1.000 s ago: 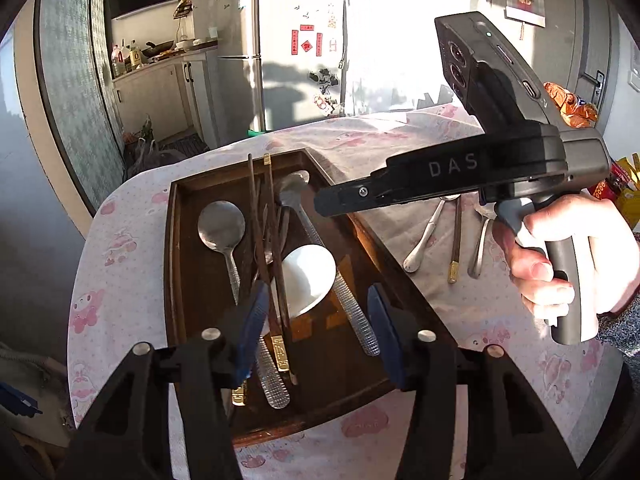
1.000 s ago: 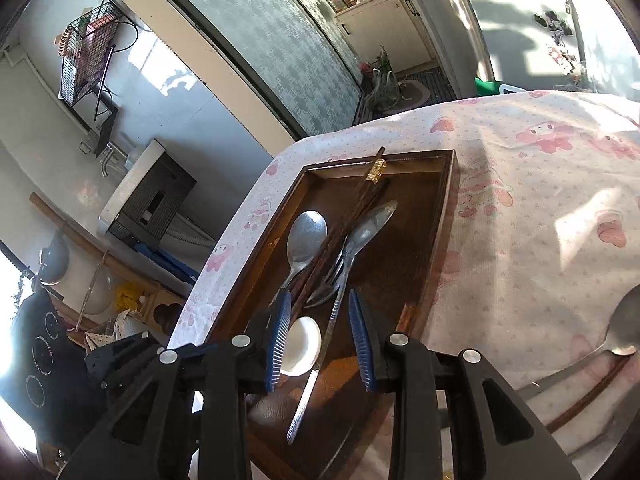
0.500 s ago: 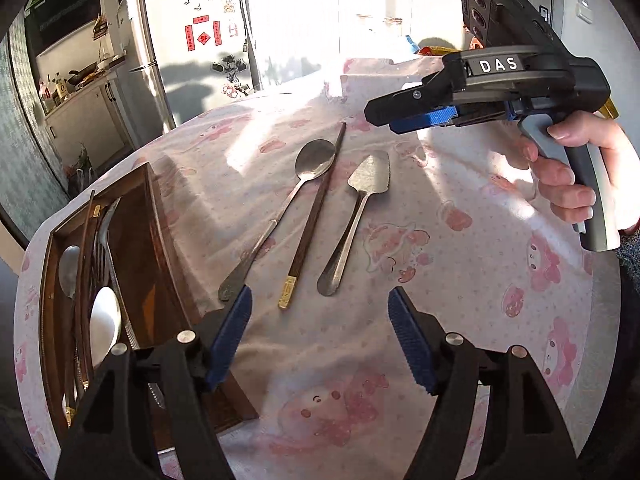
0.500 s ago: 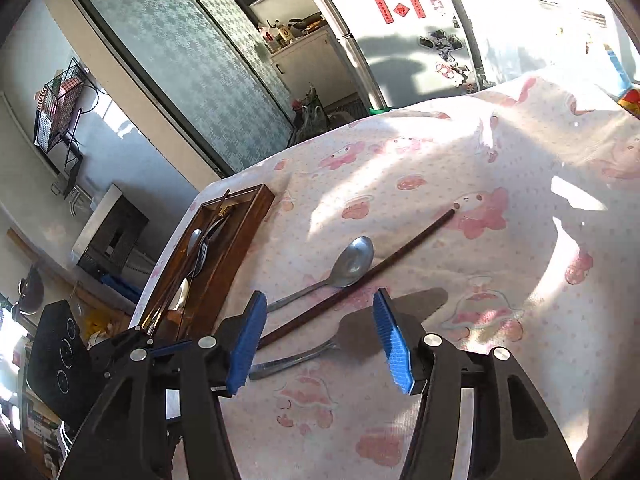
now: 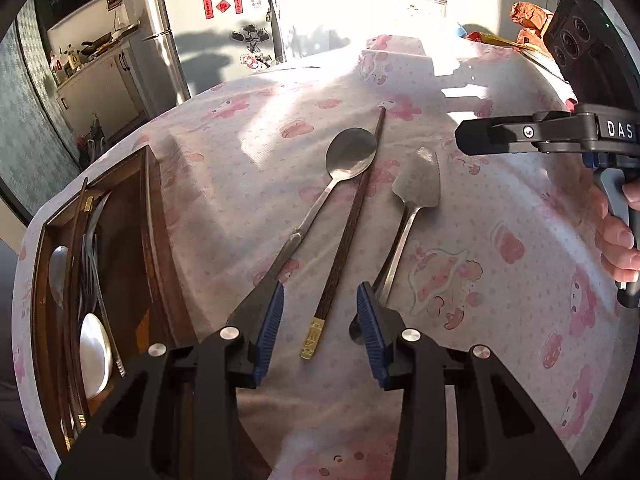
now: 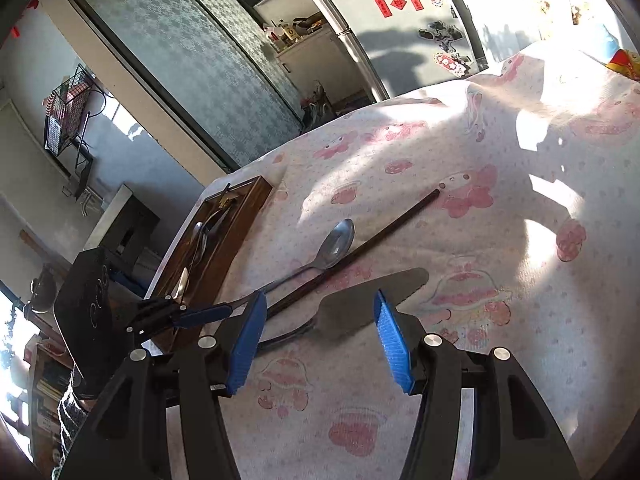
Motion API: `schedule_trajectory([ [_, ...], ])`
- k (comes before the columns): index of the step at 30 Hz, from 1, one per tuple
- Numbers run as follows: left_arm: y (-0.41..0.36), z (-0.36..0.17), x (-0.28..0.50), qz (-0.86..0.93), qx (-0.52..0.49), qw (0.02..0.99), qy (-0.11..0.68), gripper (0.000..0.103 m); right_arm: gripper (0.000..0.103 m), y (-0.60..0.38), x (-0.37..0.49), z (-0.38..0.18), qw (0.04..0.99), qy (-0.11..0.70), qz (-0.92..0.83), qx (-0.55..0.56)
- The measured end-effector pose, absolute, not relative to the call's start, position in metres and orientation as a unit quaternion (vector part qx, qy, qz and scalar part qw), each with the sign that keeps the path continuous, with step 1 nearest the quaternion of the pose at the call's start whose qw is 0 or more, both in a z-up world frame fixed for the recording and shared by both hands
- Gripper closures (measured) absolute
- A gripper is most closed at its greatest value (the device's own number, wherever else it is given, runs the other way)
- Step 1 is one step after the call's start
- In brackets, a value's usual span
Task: Organize utensils
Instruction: 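Move the open left tool to the last dark chopstick, then close the left tool on the last chopstick and lift it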
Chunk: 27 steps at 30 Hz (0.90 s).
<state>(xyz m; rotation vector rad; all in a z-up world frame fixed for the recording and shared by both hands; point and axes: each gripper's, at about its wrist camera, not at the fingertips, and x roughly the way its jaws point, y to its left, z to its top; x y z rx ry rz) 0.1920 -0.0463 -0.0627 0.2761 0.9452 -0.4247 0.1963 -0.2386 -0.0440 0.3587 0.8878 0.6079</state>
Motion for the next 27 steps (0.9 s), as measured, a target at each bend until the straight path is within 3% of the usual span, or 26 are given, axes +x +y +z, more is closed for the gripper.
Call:
schedule_trajectory([
  [3, -0.046, -0.066, 0.197, -0.203, 0.116, 0.858, 0.458, 0.065, 0.047, -0.241, 0.196, -0.047, 0.840, 0.424, 0.289, 0.180],
  [4, -0.047, -0.066, 0.199, -0.209, 0.108, 0.856, 0.460, 0.070, 0.047, -0.241, 0.196, -0.047, 0.840, 0.424, 0.288, 0.179],
  [5, -0.048, -0.066, 0.198, -0.220, 0.102, 0.853, 0.461, 0.082, 0.047, -0.241, 0.196, -0.048, 0.839, 0.425, 0.288, 0.180],
  [8, -0.054, -0.066, 0.195, -0.228, 0.113, 0.850, 0.462, 0.093, 0.047, -0.241, 0.195, -0.050, 0.839, 0.427, 0.287, 0.178],
  [27, -0.079, -0.041, 0.161, -0.255, 0.124, 0.861, 0.422, 0.096, 0.047, -0.245, 0.197, -0.059, 0.834, 0.434, 0.283, 0.191],
])
